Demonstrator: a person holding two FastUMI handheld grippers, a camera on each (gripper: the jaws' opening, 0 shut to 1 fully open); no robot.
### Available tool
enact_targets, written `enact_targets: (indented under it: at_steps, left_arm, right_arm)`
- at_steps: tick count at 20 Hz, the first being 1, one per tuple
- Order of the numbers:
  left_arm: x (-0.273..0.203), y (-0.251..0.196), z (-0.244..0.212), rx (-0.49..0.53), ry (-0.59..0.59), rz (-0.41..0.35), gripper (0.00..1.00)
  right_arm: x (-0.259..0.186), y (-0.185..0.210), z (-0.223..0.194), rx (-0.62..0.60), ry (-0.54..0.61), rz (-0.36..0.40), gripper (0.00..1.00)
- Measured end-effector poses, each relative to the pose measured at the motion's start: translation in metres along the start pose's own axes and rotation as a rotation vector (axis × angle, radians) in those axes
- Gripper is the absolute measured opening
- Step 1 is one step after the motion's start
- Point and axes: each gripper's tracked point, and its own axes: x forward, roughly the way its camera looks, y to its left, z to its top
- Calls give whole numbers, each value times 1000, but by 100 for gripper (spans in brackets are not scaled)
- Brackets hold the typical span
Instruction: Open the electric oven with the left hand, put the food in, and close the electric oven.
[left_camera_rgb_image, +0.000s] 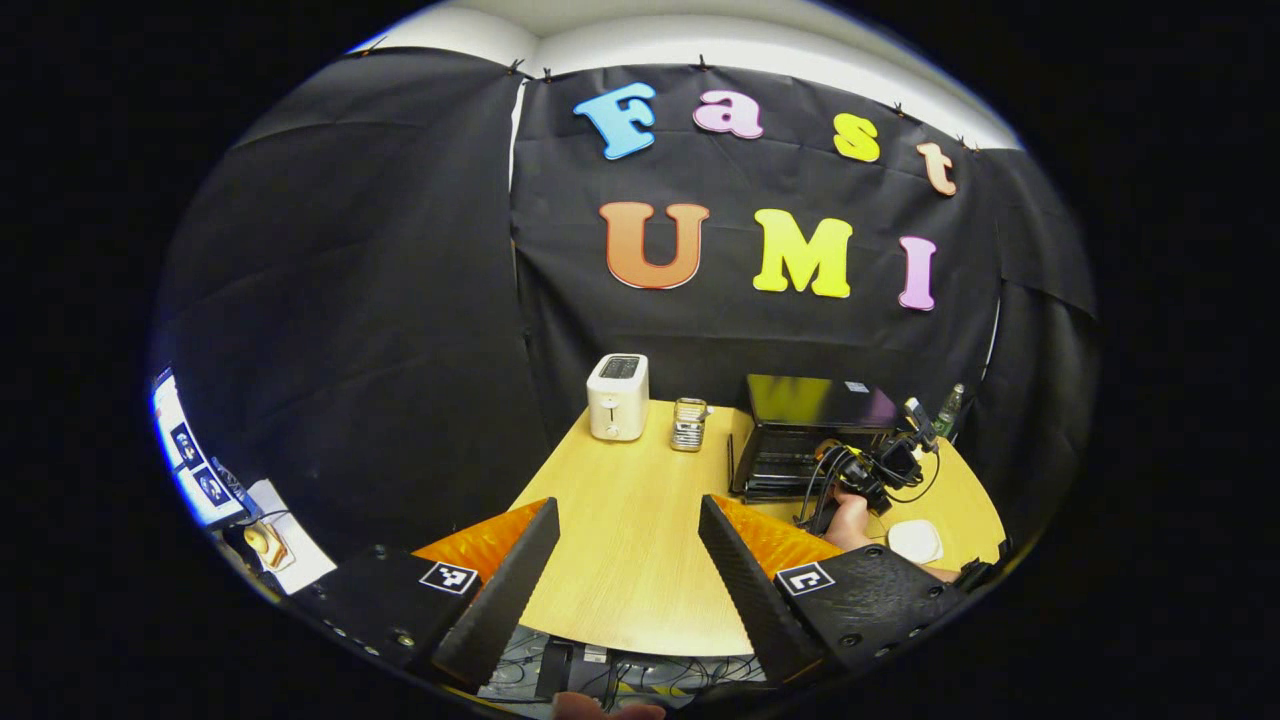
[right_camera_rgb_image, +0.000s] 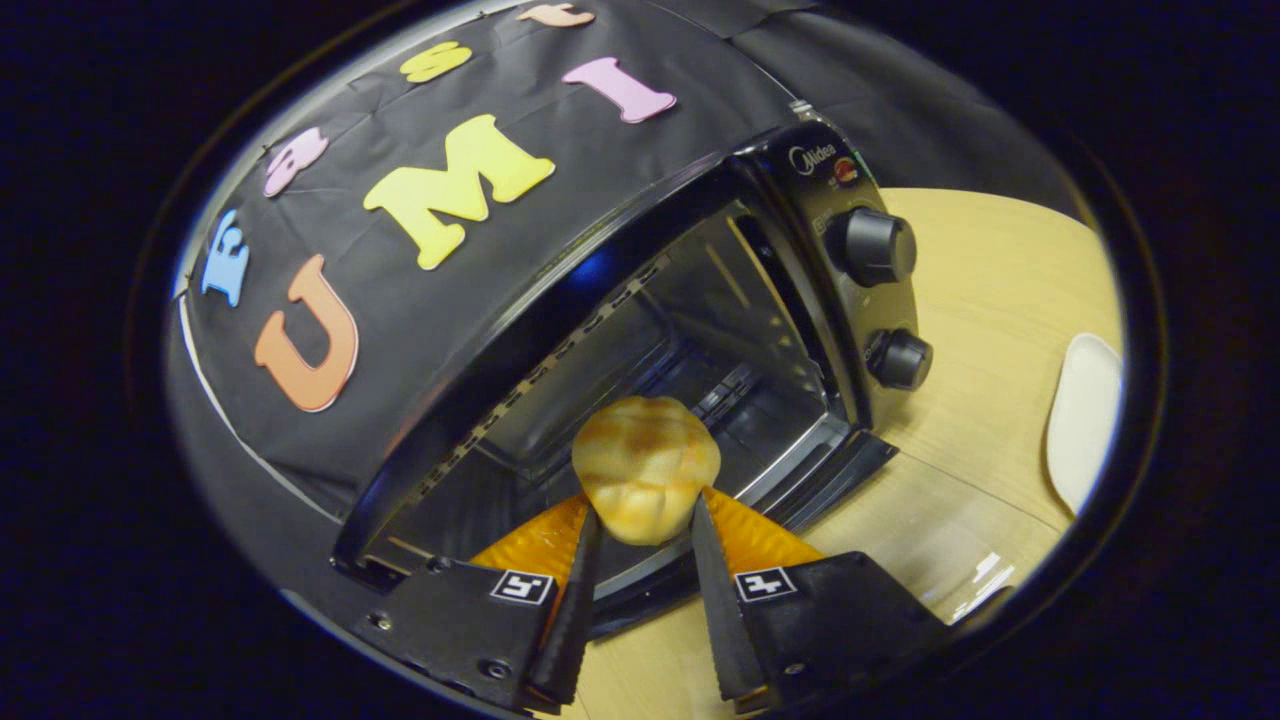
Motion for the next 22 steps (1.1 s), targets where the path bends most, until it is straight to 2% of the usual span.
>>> enact_targets:
  at_steps: [5,7,10,14,15,22]
  left_arm:
    - [-11,15,-5,-19,2,46,93]
    - [-13,20,-9,-48,10,61,93]
    - [-18,22,-12,-84,9,69,93]
    - [-25,18,-22,-104,18,57,93]
    - [-28,17,-22,-113,13,53,93]
    - [-29,-12,-31,-128,37,-39,93]
  right_arm:
    - [9,-11,8,-44,-35,-32,57]
    - [9,-11,10,-54,-40,-32,63]
    - [-2,-7,13,-66,-42,-15,78]
    - [-22,0,7,-174,-19,23,99]
    - [-29,2,5,-180,-10,29,94]
    - [-100,9,-10,-183,14,103,94]
